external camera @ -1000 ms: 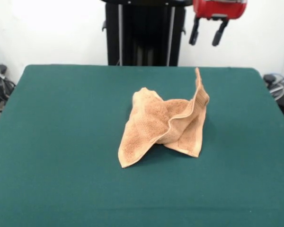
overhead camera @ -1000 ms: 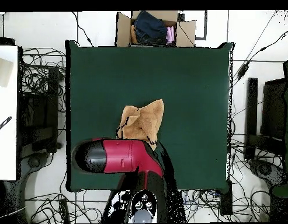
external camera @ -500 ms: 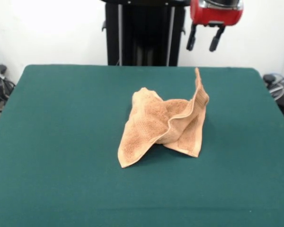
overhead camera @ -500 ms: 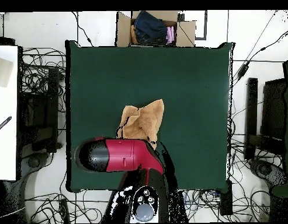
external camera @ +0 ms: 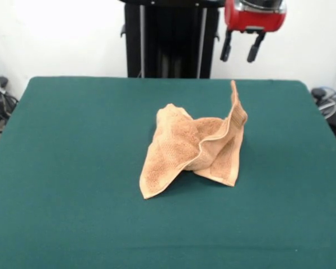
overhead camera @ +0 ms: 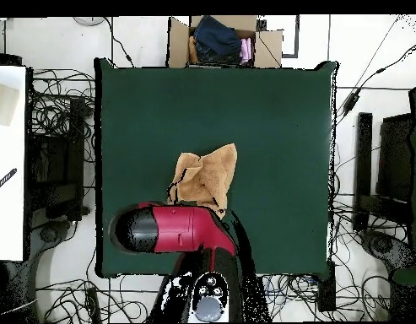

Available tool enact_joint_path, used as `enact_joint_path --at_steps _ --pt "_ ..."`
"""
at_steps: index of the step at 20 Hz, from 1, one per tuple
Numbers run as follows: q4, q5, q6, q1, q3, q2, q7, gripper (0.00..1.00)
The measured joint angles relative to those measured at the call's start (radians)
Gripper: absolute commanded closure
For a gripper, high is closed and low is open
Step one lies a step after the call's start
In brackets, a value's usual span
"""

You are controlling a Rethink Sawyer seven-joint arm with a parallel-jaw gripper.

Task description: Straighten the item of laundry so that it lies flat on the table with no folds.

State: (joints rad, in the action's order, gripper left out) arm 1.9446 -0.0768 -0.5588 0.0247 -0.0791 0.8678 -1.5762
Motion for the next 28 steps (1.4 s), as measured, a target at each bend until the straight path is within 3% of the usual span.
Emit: enact_joint_path --at_steps 12,28 --pt "0.054 0.000 0.017 0.061 -0.049 0.016 0.000 0.00" --pt "0.089 0.009 0.017 0.071 -0.072 0.017 0.000 0.00"
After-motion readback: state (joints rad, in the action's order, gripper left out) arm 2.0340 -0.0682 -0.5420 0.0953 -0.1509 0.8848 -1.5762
